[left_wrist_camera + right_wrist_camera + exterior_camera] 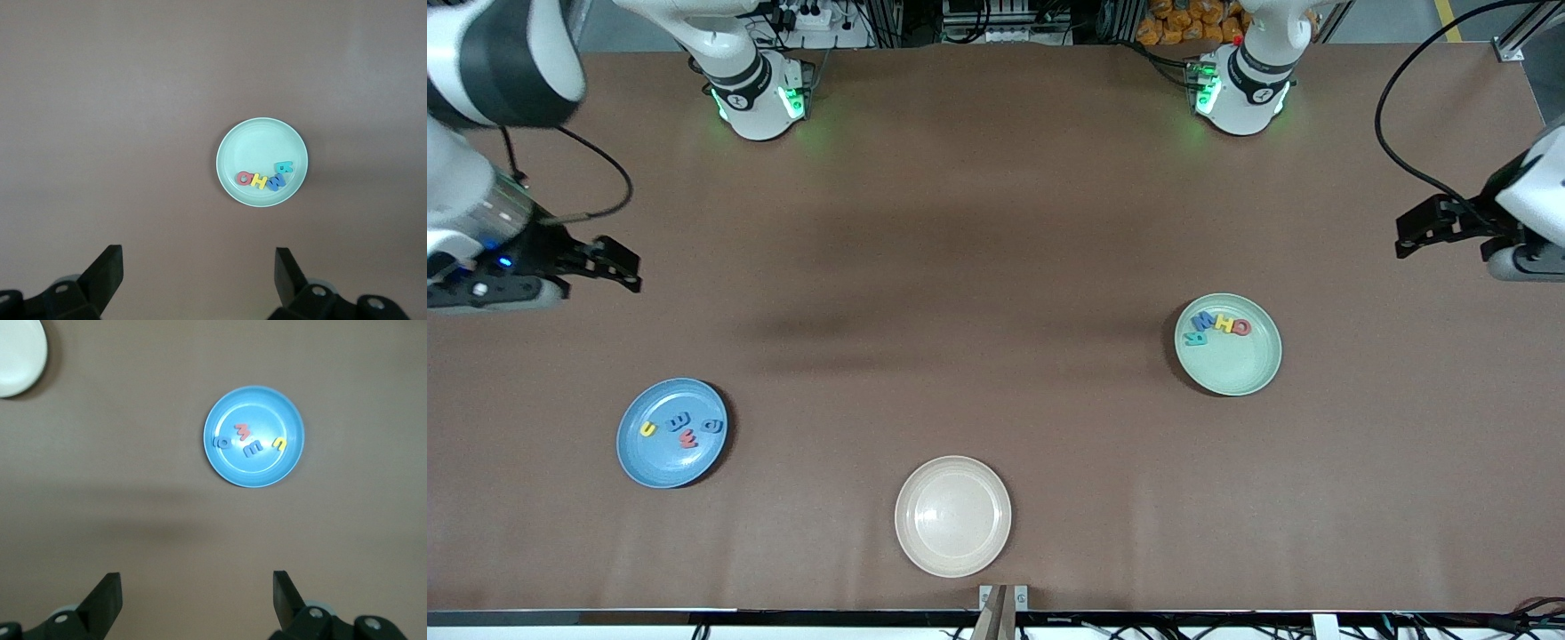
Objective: Sort upper and lower case letters into plates
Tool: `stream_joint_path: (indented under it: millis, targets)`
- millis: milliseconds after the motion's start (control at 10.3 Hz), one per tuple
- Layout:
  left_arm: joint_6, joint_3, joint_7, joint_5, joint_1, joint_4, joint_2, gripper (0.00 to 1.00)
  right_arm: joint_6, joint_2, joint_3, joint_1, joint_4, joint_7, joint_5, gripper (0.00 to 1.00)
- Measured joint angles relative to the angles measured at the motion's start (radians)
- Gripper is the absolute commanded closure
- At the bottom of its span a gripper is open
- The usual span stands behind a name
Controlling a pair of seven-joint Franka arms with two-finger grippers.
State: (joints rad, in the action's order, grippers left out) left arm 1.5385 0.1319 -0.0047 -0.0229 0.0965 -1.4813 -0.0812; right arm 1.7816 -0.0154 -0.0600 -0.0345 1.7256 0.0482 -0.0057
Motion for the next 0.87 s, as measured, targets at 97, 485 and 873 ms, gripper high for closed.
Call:
stream_joint_path:
  millis: [97,485,873]
  targets:
    - [-0.001,-0.108,0.003,0.019,-0.078,0.000,0.000,0.00,-0.073,-0.001,0.001,-0.001,-0.078,0.000,0.001,0.00]
    - [-0.006,-0.150,0.003,0.024,-0.127,0.001,0.006,0.00,-0.271,-0.002,0.008,-0.012,-0.235,0.000,0.001,0.00]
    - [-0.020,-0.150,0.003,0.024,-0.137,-0.038,0.055,0.00,-0.284,-0.002,0.009,-0.014,-0.252,-0.049,0.061,0.00]
